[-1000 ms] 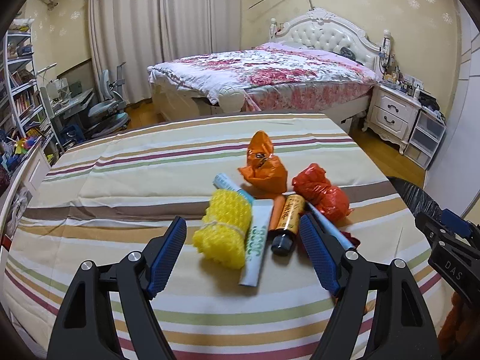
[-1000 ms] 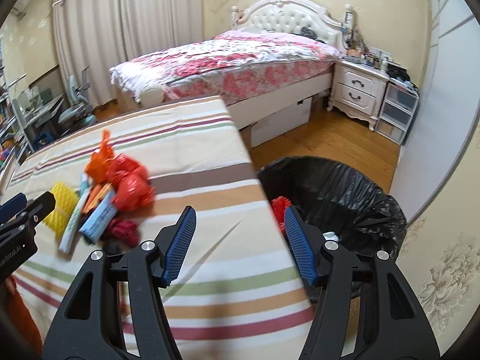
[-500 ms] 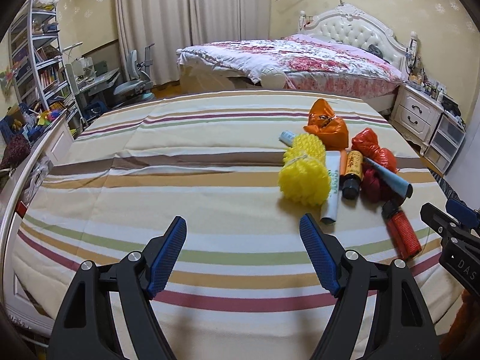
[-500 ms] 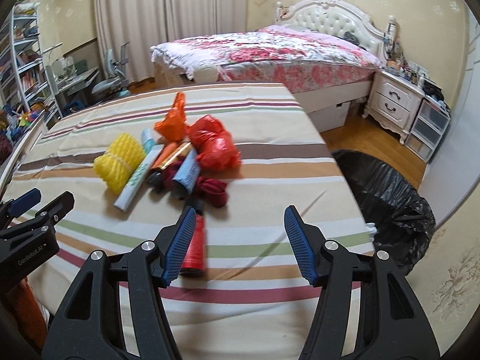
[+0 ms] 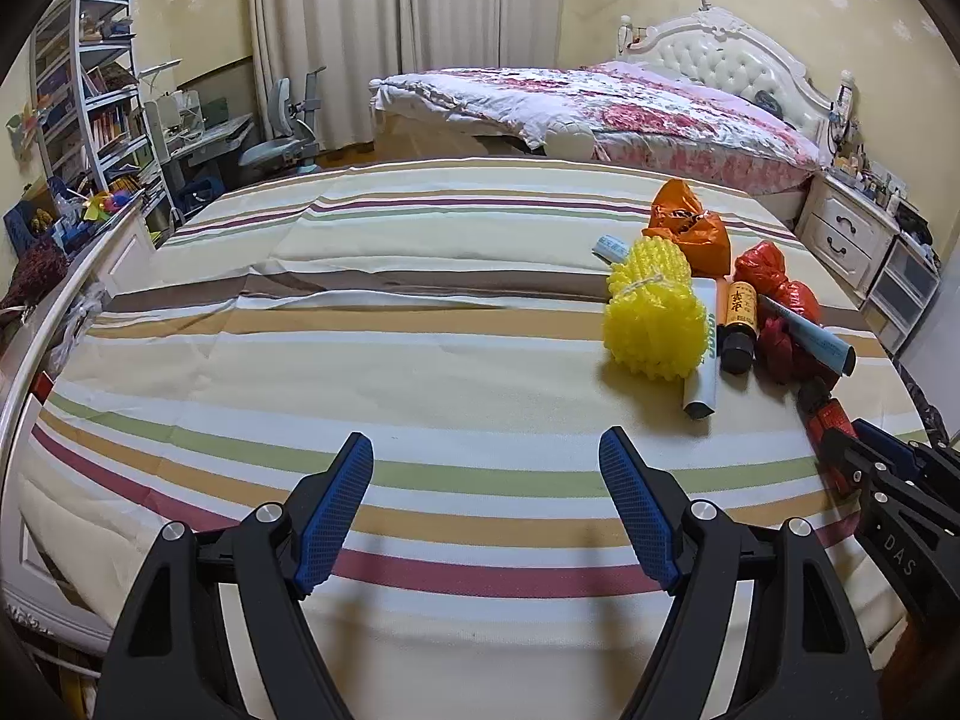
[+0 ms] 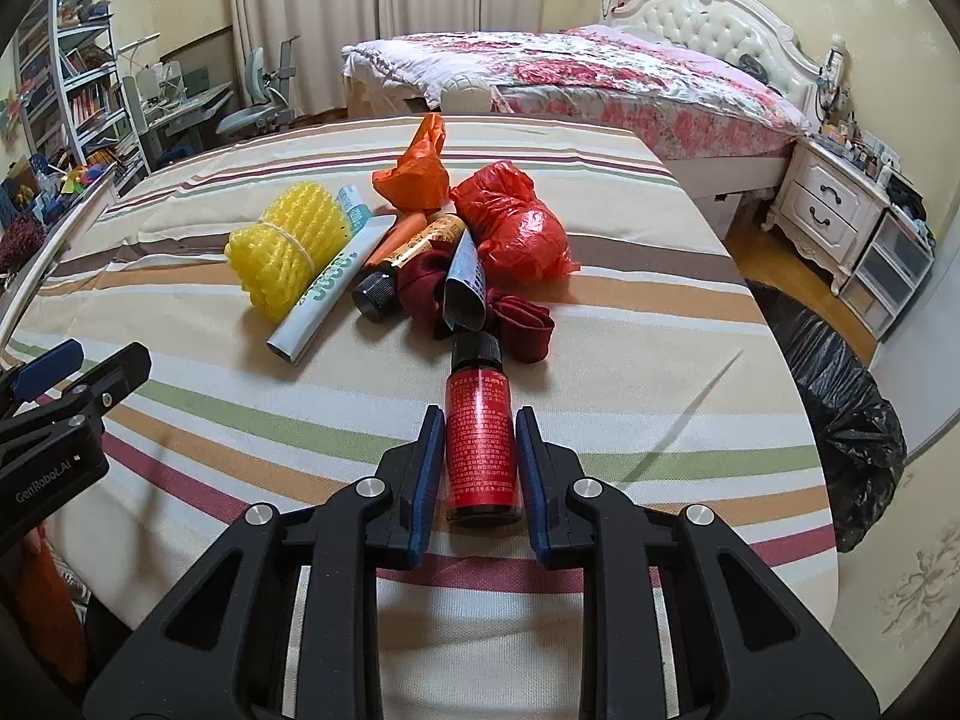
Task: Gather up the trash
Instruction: 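Grasp the red spray can upright with the right gripper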
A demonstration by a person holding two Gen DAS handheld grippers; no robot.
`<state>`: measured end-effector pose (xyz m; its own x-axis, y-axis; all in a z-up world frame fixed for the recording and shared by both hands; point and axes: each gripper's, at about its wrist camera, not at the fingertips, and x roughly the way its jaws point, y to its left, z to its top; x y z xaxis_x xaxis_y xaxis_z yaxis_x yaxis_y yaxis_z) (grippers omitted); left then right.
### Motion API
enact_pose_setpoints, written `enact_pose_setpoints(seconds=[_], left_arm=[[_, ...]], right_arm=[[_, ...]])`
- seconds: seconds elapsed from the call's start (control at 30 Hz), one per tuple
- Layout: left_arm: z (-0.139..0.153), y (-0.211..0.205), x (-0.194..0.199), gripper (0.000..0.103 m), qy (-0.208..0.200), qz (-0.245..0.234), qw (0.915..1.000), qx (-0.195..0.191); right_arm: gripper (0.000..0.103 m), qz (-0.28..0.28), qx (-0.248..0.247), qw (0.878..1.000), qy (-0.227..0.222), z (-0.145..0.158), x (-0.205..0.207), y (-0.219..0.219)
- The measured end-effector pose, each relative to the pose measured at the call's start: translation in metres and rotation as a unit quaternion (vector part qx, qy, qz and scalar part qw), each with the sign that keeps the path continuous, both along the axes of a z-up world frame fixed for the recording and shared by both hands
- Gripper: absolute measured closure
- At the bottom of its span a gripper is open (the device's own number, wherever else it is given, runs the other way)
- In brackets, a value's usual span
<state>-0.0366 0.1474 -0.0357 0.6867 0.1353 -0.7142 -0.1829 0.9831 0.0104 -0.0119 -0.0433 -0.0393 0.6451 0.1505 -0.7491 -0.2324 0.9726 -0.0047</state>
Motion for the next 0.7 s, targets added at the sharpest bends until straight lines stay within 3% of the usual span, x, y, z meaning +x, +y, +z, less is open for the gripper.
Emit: enact_pose_setpoints(seconds=[0.3, 0.7], left_arm=[[0.001, -0.012, 0.003, 0.027, 0.0, -0.016, 0.9999, -0.002], [0.005, -0.031, 0.021, 0.028, -0.004, -0.035, 0.9994, -0.001]], right_arm=[[0.079, -0.034, -0.015, 0.999, -0.008, -0.001, -0.004, -0.029], [0.079, -0.055, -0.017, 0.998, -0.005, -0.003, 0.03, -0.049]])
